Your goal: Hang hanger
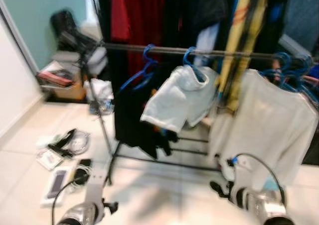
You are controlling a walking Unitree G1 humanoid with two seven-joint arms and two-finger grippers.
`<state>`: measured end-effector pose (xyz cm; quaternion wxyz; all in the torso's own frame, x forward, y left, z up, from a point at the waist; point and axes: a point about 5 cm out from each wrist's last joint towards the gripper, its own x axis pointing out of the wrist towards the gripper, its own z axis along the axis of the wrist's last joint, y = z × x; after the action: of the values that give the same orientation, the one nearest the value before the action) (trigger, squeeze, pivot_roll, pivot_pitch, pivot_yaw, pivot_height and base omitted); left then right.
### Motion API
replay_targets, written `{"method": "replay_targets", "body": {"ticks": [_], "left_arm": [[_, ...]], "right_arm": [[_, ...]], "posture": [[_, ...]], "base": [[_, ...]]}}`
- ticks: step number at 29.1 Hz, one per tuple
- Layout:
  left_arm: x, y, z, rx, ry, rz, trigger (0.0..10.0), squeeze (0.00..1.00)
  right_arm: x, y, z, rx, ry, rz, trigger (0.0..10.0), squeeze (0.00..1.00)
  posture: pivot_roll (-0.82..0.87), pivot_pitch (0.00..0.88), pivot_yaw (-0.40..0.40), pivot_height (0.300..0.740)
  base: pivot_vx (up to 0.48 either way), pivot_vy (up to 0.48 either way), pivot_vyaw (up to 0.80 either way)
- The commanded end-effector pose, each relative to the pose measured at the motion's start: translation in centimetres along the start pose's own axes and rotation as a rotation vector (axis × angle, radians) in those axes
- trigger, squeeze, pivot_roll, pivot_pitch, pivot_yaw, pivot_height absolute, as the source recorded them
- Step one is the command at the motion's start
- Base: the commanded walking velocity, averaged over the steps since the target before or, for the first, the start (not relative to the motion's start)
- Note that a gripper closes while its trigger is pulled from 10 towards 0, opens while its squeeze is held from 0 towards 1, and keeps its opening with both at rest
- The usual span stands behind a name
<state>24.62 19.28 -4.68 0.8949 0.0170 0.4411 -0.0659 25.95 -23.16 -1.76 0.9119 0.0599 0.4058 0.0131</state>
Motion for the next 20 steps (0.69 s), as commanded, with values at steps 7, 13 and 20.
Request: {"method": "replay_targets", "body": {"ticks": [7,13,20], "left_arm": [[-0.1,0.9,0.3,0.131,0.056,0.063,10.0,0.0],[-0.1,1.0,0.4,0.146,0.055,0.075,10.0,0.0],[-0.1,1.0,0.7,0.102,0.031,0.075,10.0,0.0]], "right_arm": [[0.8,1.5,-4.1,-0.26,0.166,-0.034,10.0,0.0],[0.9,1.7,-4.8,-0.32,0.189,-0.039,10.0,0.0],[1.1,1.9,-4.3,-0.329,0.17,-0.045,10.0,0.0]], "posture": [[0.06,0.0,0.001,0.74],[0.06,0.0,-0.009,0.74],[0.05,0.0,-0.011,0.74]], "base": [[0.0,0.0,0.0],[0.0,0.0,0.0],[0.0,0.0,0.0]]}}
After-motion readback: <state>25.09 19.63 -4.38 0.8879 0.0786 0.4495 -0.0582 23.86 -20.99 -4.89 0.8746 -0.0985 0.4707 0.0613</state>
